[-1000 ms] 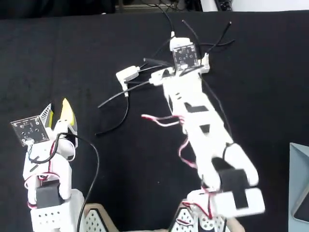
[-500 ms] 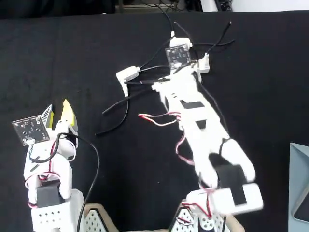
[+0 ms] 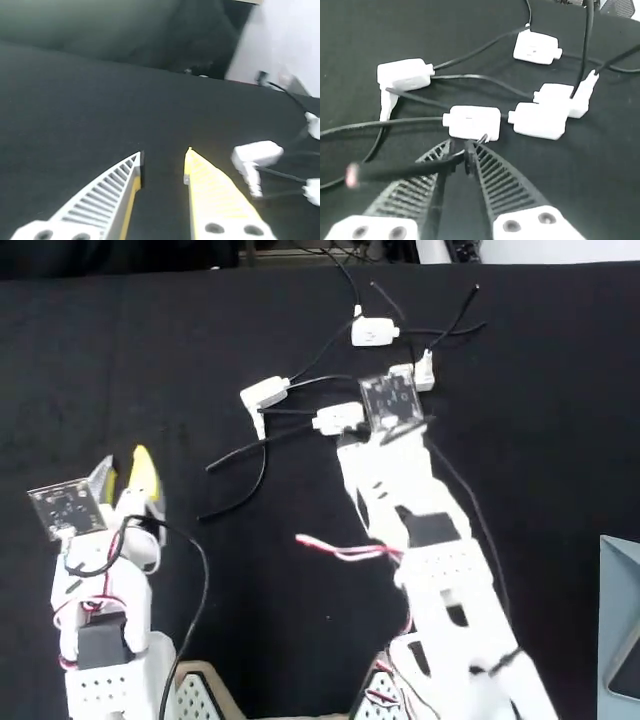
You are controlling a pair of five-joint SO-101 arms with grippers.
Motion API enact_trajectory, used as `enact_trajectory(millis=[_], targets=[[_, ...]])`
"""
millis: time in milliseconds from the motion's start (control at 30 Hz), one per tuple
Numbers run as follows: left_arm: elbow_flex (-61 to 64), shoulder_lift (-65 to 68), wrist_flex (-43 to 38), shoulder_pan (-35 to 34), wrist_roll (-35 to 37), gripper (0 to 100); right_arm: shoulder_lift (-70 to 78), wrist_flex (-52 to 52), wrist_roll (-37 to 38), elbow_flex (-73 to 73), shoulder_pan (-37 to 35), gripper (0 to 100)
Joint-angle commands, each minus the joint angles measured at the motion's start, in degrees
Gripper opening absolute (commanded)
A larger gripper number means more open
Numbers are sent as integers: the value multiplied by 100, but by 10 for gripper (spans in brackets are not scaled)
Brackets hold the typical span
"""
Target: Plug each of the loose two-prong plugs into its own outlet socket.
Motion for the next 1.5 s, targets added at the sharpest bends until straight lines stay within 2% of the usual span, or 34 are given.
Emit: enact_trajectory(millis=[0,233,367,433,567,667,767,900,1167,1467], targets=[[127,-35,-88,646,62,152,-892,35,-18,576,105,15],[848,-35,-9,1464,18,141,-2862,70,-18,2070,132,15],[848,-26,-9,1789,18,20,-4119,123,-18,2923,132,15],[848,-26,193,1859,18,43,-4699,457,-18,3178,132,15],[848,-26,589,1921,62,29,-5780,1635,-35,3301,105,15],[848,-26,765,1903,79,28,-6466,2523,-510,3257,114,15],[848,-26,747,1851,97,28,-6475,2927,-993,3248,114,14],[848,-26,747,1763,229,28,-6378,3138,-1143,3248,123,14],[848,-26,826,488,220,29,-6378,3842,-1116,3248,123,14],[848,-26,1785,312,220,29,-6378,4659,-1108,3248,123,15]])
